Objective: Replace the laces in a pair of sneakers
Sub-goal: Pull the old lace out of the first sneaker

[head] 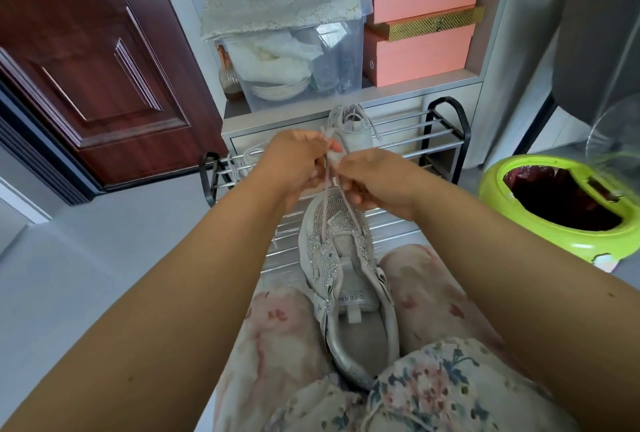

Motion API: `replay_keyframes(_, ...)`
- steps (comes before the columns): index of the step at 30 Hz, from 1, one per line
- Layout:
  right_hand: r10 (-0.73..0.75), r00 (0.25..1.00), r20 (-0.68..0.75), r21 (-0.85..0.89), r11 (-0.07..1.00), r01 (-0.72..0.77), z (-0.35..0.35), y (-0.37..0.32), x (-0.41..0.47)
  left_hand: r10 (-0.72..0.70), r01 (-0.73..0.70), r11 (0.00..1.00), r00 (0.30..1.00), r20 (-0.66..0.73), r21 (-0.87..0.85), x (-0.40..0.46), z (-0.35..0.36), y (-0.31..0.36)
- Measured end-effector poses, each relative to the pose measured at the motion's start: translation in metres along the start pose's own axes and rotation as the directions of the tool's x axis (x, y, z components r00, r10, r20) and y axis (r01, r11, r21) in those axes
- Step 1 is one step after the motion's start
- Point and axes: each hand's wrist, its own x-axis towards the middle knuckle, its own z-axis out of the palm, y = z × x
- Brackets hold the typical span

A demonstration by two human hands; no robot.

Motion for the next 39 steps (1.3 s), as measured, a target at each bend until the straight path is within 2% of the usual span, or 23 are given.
replay_keyframes(2, -0.026, 0.998, 0.049, -0.118, 0.993, 0.032, 0.004, 0.009, -0.004, -0.013, 0.013, 1.0, 1.0, -0.013, 0.009, 0.001, 0.001, -0.002)
replay_keyframes(5, -0.046, 0.999, -0.012, -0.155, 0.987, 0.044, 0.008, 0.019, -0.003, -0.013, 0.013, 1.0, 1.0, -0.011, 0.015, 0.001, 0.001, -0.008)
replay_keyframes(10, 0.0, 0.984, -0.176, 0.044, 0.999, 0.008, 0.01, 0.025, 0.002, -0.126, 0.124, 0.989, 0.992, -0.013, -0.081, -0.008, 0.002, -0.027)
replay_keyframes(14, 0.044, 0.958, -0.284, 0.159, 0.987, 0.002, 0.012, 0.034, 0.007, -0.143, 0.142, 0.99, 0.988, 0.05, 0.017, -0.015, 0.001, -0.044)
replay_keyframes(18, -0.102, 0.898, -0.428, -0.131, 0.99, 0.051, 0.016, 0.034, 0.012, -0.104, 0.083, 0.987, 0.983, 0.153, 0.139, -0.018, 0.001, -0.046)
replay_keyframes(20, -0.103, 0.883, -0.458, -0.053, 0.995, 0.089, 0.016, 0.023, 0.014, -0.098, 0.077, 0.991, 0.975, 0.201, 0.109, -0.018, 0.001, -0.047)
replay_keyframes(22, -0.097, 0.901, -0.422, -0.001, 0.994, 0.106, 0.012, 0.006, 0.017, -0.101, 0.089, 0.994, 0.973, 0.209, 0.068, -0.019, 0.003, -0.049)
replay_keyframes(25, -0.129, 0.929, -0.346, -0.069, 0.991, 0.112, 0.008, -0.011, 0.017, -0.118, 0.13, 0.99, 0.978, 0.172, -0.058, -0.019, 0.005, -0.048)
replay_keyframes(28, -0.096, 0.954, -0.284, -0.029, 0.995, 0.091, 0.004, -0.013, 0.013, -0.128, 0.15, 0.979, 0.979, 0.157, -0.137, -0.019, 0.004, -0.045)
replay_keyframes(32, 0.017, 0.979, -0.204, 0.092, 0.996, 0.001, 0.001, -0.004, 0.009, -0.134, 0.139, 0.99, 0.985, 0.105, -0.034, -0.02, 0.002, -0.042)
replay_keyframes(35, 0.068, 0.955, -0.288, 0.048, 0.997, -0.056, -0.011, 0.003, 0.005, -0.121, 0.121, 0.993, 0.989, 0.089, 0.011, -0.022, -0.004, -0.035)
replay_keyframes(37, 0.004, 0.943, -0.331, -0.023, 1.0, -0.012, -0.017, 0.002, 0.0, -0.111, 0.103, 0.992, 0.987, 0.114, 0.07, -0.023, -0.008, -0.027)
replay_keyframes(39, -0.093, 0.979, -0.183, -0.041, 0.995, 0.087, -0.019, 0.001, -0.004, -0.096, 0.083, 0.993, 0.981, 0.166, 0.084, -0.024, -0.009, -0.018)
